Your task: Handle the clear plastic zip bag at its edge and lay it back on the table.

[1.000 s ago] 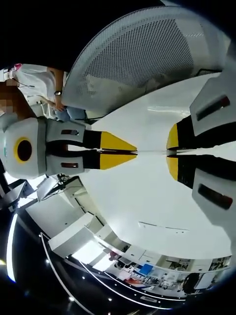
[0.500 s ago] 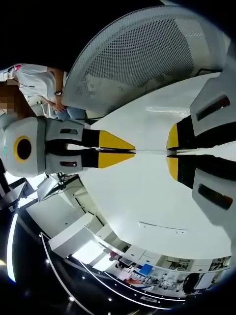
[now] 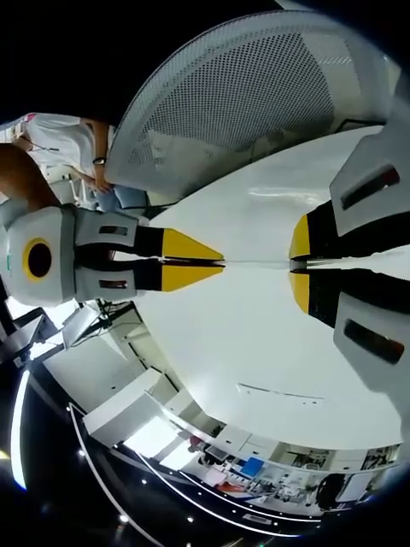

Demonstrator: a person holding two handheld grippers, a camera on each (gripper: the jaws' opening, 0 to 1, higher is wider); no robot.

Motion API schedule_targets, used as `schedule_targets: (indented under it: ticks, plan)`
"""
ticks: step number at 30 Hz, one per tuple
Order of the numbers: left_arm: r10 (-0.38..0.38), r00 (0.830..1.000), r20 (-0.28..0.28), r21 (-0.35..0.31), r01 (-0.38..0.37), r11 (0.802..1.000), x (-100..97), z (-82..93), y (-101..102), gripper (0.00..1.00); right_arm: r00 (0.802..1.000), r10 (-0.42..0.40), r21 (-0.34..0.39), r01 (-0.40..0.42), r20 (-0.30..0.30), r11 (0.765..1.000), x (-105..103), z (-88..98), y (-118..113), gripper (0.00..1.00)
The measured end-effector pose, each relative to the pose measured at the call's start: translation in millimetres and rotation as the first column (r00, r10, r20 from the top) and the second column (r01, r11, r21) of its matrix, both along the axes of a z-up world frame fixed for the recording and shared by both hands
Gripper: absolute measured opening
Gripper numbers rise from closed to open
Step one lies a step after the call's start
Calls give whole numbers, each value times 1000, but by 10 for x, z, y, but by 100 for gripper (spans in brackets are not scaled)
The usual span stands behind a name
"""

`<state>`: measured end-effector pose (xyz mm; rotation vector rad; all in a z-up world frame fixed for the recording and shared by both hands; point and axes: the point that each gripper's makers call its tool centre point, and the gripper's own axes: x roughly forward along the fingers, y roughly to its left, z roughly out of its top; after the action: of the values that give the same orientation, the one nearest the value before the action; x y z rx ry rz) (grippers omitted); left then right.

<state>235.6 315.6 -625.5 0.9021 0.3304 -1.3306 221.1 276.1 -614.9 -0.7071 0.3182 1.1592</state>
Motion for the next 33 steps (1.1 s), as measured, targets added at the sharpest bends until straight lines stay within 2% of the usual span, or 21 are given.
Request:
schedule_targets:
  ticks: [33]
  plan:
    - [16, 1000, 10, 0, -16, 1000, 46, 30, 74, 0, 1000, -6, 7, 6, 9, 1000, 28, 46, -27, 0]
